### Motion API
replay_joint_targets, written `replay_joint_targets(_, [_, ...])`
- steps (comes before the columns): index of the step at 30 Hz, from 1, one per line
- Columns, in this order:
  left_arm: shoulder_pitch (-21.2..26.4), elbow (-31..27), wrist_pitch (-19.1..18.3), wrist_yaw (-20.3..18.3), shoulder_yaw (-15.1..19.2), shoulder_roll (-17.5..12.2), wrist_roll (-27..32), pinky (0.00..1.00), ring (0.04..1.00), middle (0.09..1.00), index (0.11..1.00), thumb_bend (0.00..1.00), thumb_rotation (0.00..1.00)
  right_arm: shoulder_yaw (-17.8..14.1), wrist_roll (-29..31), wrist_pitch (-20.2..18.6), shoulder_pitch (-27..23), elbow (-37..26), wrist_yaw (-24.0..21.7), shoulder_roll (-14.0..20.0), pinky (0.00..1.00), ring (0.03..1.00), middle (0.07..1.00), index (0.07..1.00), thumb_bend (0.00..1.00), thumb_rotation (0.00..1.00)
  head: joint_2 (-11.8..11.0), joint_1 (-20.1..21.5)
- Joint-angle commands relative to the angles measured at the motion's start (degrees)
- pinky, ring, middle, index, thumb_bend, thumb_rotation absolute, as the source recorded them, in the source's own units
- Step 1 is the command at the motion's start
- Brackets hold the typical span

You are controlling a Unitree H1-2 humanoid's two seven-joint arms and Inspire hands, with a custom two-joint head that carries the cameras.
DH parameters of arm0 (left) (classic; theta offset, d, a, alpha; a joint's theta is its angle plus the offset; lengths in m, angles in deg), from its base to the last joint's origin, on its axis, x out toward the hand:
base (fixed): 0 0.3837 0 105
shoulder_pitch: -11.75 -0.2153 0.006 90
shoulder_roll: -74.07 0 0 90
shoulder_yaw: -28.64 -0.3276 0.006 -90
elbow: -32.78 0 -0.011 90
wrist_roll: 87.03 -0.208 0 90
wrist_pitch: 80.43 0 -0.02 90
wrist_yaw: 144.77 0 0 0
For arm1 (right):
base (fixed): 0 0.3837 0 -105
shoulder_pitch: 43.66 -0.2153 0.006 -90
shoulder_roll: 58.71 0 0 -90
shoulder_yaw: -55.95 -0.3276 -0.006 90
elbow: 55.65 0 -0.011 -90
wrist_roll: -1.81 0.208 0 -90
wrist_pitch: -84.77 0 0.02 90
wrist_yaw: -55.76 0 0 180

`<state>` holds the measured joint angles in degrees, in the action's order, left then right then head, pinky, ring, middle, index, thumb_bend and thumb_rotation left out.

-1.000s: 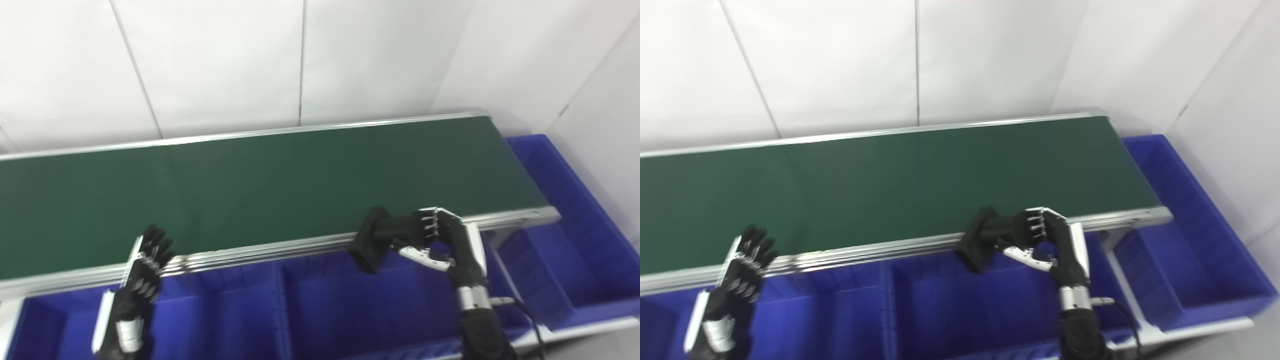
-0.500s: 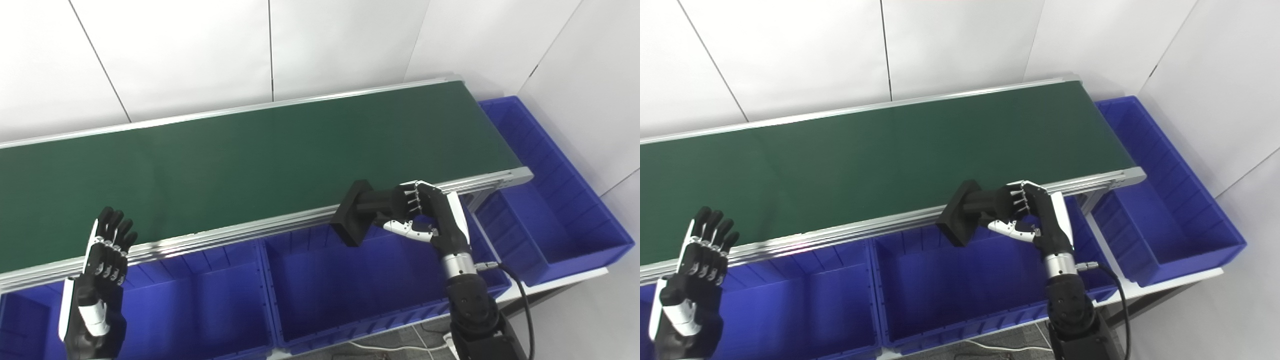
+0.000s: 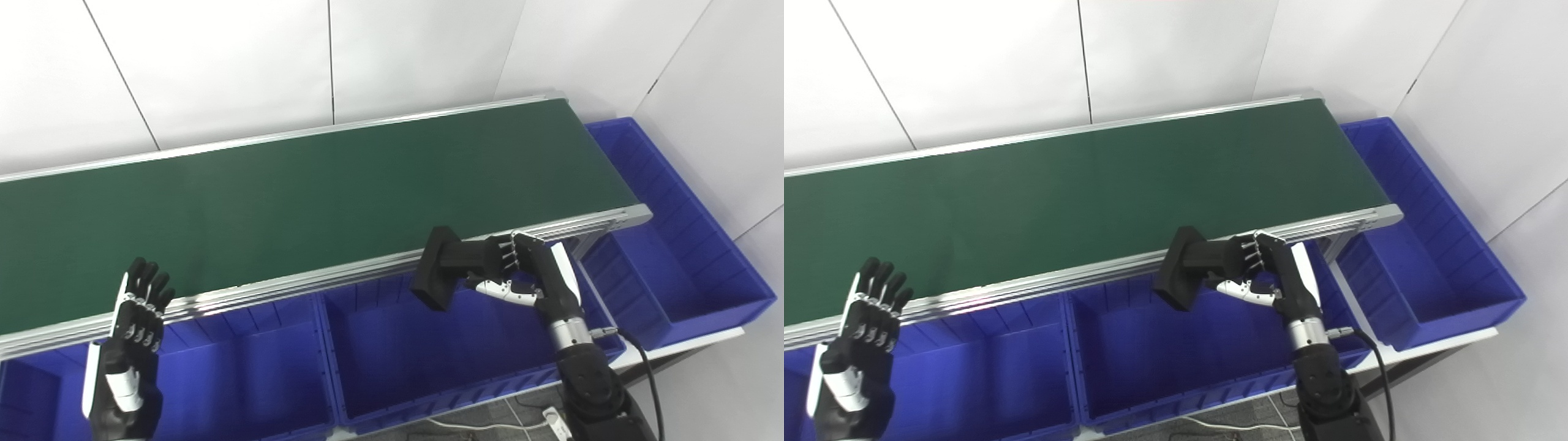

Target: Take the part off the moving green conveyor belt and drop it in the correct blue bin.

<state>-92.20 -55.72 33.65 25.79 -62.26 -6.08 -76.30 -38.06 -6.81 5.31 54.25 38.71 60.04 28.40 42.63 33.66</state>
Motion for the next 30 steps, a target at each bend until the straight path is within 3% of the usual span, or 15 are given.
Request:
replay_joint_targets(1, [0.8,-0.8,2.6,-0.9,0.3,0.0,-0.1,0.90,0.938,0.933,0.953,0.89,0.87,-0.3,1.4,4.1,0.3,-2.2,-0.8,0.4,0.31,0.396,0.470,0.538,0.51,0.00,-0.1,-0.1])
replay_joint_targets(9, [0.8,-0.3,2.8,-1.7,0.7,-0.1,-0.6,0.90,0.937,0.933,0.954,0.90,0.88,0.0,5.2,5.9,2.2,-5.7,-4.3,1.0,0.32,0.407,0.478,0.526,0.52,0.00,-0.5,-0.2])
replay_joint_targets(15, [1.0,0.2,2.8,-2.2,0.7,-0.1,-0.5,0.90,0.936,0.929,0.949,0.90,0.87,0.4,4.6,6.6,3.9,-7.3,-5.9,1.7,0.31,0.398,0.482,0.527,0.51,0.00,-0.6,-0.4])
replay_joint_targets(30, [1.0,0.3,2.8,-2.9,1.2,0.3,-0.5,0.89,0.932,0.925,0.948,0.90,0.86,0.3,2.2,6.4,5.5,-2.8,-6.4,3.3,0.33,0.404,0.491,0.519,0.52,0.00,-0.7,-0.8])
